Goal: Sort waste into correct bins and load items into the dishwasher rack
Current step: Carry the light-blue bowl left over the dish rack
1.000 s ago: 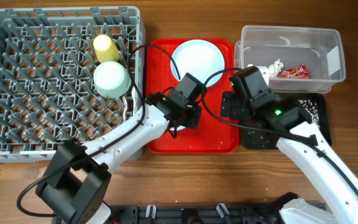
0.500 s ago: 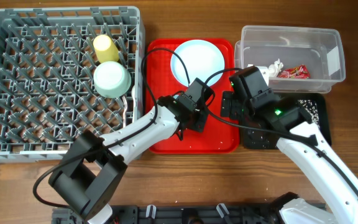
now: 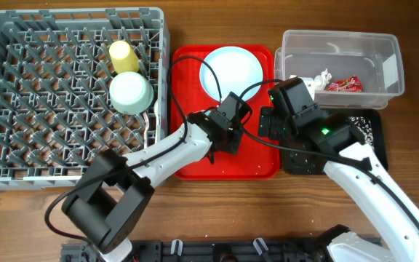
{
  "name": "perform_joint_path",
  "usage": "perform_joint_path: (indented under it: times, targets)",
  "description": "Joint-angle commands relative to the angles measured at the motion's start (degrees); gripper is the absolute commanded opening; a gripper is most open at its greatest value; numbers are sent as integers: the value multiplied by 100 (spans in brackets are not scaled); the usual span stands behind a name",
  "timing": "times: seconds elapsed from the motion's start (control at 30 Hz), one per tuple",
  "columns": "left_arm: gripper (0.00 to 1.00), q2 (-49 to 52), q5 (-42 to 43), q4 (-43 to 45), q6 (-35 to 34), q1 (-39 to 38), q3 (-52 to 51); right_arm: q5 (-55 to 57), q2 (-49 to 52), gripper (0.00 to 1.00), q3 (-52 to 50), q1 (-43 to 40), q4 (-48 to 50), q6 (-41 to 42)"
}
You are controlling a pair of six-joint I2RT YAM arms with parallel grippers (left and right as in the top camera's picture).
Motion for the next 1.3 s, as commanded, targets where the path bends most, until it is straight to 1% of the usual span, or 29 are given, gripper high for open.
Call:
perform_joint_path:
  times: [0.0,0.1,0.23,0.5,0.6,0.63,0.7,0.77,0.83,0.87,0.9,0.93,1.0,1.03,1.1,1.2,1.27]
  targets:
    - [10,83,-98,-9,52,-28,-15,133,2,100,59,-13,0,4]
    - [11,83,-197,-9,52,-28,-15,133,2,100,59,-13,0,4]
    - [4,83,-247,-13,52,-28,-15,133,2,100,59,-13,0,4]
    - [4,4,-271,-170,52,-15,-11,133,2,100,59,-13,0,7]
    - [4,-304,2,-492,57,133,94,133,2,100,59,-13,0,4]
    - [4,-417,192,-608,79,214,136,133,2,100,59,-13,0,2]
    - [4,-839,927,-929,111,577,247,133,2,100,59,-13,0,4]
    - [4,-1338,2122,-1086,457,1123,267,133,2,100,59,-13,0,4]
    - [4,-1725,3215,-1191,627,1703,267,133,2,100,59,-13,0,4]
    - [4,-2057,4164,-1351,638,2411,267,133,2,100,59,-13,0,4]
    - [4,-2168,4653,-1458,662,2778,267,133,2,100,59,-13,0,4]
    - [4,-2275,5425,-1681,780,3399,267,133,2,100,59,-13,-2,4]
    - [4,-2273,6109,-2059,1163,4105,264,133,2,100,59,-13,0,2]
    - [4,-2243,6266,-2234,1338,4321,264,133,2,100,59,-13,0,4]
    - [4,-2122,6677,-2973,1980,5047,264,133,2,100,59,-13,0,4]
    - [4,-2022,6944,-3700,2785,5731,264,133,2,100,59,-13,0,4]
    - [4,-2002,6966,-3987,3093,6137,264,133,2,100,59,-13,0,4]
